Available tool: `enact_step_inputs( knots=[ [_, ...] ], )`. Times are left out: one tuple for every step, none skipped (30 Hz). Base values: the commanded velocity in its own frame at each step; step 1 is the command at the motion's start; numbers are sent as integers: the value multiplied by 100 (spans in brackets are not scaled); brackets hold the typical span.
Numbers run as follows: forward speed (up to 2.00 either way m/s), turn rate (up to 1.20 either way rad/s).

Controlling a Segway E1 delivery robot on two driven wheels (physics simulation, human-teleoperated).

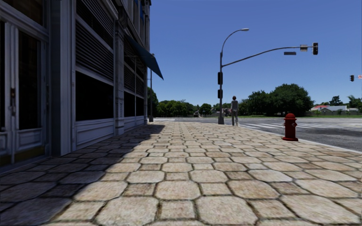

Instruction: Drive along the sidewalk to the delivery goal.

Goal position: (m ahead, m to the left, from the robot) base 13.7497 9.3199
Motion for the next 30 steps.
enact_step_inputs(
  knots=[
    [200, 0],
    [200, 0],
    [200, 0],
    [200, 0],
    [200, 0],
    [200, 0],
    [200, 0],
    [200, 0],
    [200, 0],
    [200, 0],
    [200, 0],
    [200, 0],
    [200, 0],
    [200, 0],
    [200, 0],
    [200, 0],
    [200, 0],
    [200, 0],
    [200, 0],
    [200, 0],
    [200, 0],
    [200, 0],
    [200, 0],
    [200, 0],
    [200, 0],
    [200, 0],
    [200, 0],
    [200, 0],
    [200, 0],
    [200, 0]
  ],
)
